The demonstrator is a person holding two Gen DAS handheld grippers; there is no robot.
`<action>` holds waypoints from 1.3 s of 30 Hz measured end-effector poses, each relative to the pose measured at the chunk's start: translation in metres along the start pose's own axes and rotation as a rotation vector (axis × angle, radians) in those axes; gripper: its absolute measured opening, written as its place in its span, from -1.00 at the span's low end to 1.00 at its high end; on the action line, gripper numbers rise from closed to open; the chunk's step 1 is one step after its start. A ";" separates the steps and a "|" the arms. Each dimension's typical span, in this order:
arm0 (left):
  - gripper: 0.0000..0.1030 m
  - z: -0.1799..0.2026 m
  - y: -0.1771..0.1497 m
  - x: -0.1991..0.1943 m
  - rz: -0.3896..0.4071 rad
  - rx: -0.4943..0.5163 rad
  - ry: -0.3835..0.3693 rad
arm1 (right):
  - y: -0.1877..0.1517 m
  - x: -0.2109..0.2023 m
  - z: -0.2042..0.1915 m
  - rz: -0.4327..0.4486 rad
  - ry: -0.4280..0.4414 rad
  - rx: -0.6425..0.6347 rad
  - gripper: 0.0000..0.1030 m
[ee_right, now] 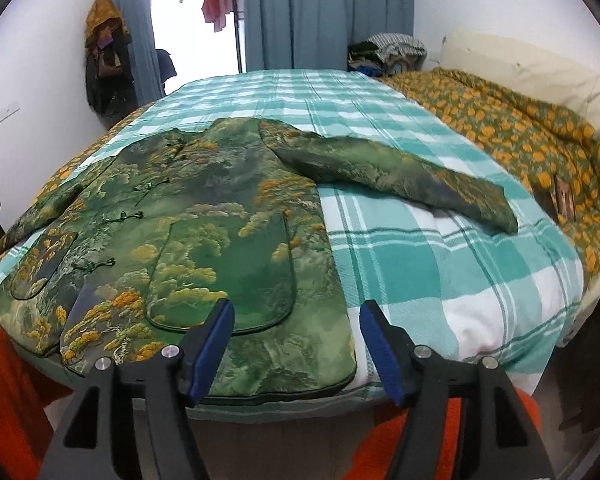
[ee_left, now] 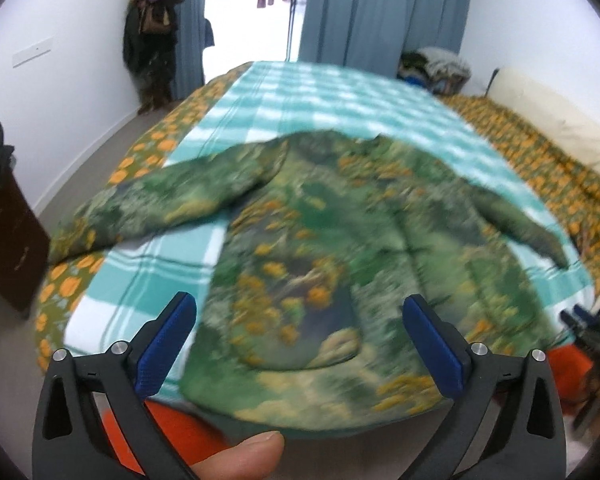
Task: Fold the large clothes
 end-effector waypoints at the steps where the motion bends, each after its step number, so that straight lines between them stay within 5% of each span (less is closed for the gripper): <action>1: 0.99 0.005 0.002 0.000 0.009 0.005 -0.011 | 0.000 -0.001 -0.002 0.010 -0.006 -0.012 0.29; 23: 0.99 0.038 -0.022 0.008 -0.013 -0.036 -0.050 | -0.004 -0.005 -0.004 0.059 -0.027 -0.021 0.29; 30: 0.99 0.040 -0.019 0.002 0.008 -0.027 -0.022 | -0.004 -0.008 -0.006 0.071 -0.026 -0.028 0.29; 39: 0.99 0.045 -0.025 0.014 -0.059 0.041 0.020 | -0.001 -0.010 -0.010 0.107 -0.063 -0.061 0.29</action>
Point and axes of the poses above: each gripper's, at about its wrist camera, not at the fingertips, and x roughly the way its jaws point, z to its right, y to its top, the point moved 4 cm from there along x, roughly the way its jaws point, and after that the axes turned 6 degrees about -y, right-handed, at the moved point
